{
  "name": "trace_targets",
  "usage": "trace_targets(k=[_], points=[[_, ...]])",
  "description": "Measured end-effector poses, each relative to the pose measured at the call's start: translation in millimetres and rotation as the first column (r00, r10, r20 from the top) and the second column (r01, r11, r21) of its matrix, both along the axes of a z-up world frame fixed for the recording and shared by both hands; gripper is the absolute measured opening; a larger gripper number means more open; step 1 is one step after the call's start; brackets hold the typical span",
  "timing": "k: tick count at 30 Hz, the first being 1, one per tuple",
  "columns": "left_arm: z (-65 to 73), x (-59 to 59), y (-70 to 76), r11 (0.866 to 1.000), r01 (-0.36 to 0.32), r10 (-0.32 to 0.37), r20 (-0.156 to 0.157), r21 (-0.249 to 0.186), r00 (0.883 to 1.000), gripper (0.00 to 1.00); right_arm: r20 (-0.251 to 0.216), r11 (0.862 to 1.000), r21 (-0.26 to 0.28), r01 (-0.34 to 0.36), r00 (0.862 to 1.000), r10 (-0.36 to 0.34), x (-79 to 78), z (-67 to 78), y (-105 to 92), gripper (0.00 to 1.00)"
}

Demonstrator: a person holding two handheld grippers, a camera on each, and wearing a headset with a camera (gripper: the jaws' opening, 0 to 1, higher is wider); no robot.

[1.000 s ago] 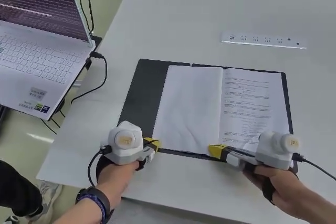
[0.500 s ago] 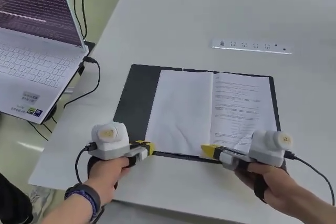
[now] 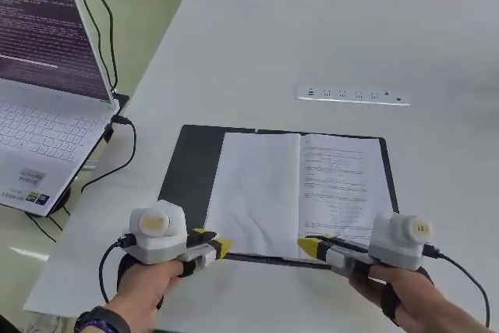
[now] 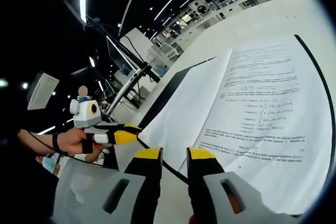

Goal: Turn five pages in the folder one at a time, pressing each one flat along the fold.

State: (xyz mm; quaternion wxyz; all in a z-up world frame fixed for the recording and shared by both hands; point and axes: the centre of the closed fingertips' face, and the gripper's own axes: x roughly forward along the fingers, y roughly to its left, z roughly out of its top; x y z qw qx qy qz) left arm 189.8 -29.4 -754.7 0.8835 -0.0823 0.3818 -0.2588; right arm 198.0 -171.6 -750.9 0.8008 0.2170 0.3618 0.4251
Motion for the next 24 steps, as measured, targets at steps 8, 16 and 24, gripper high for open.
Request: trace_targets(k=[8, 16, 24], points=[[15.6, -0.4, -3.7, 0.999, 0.03, -0.03, 0.027, 0.019, 0.999, 0.29, 0.066, 0.999, -0.028, 0.029, 0.997, -0.028, 10.6, 18.2, -16.3, 0.23], [35.7, -0.8, -3.1, 0.998, 0.044, -0.046, 0.064, 0.037, 0.997, 0.35, 0.102, 0.996, -0.005, 0.089, 0.991, -0.088, 13.3, 40.2, -32.7, 0.28], [54.5, -0.1, 0.3, 0.998, 0.048, -0.052, 0.106, 0.045, 0.993, 0.4, 0.154, 0.994, -0.05, 0.099, 0.984, -0.09, 9.9, 50.5, -53.9, 0.35]])
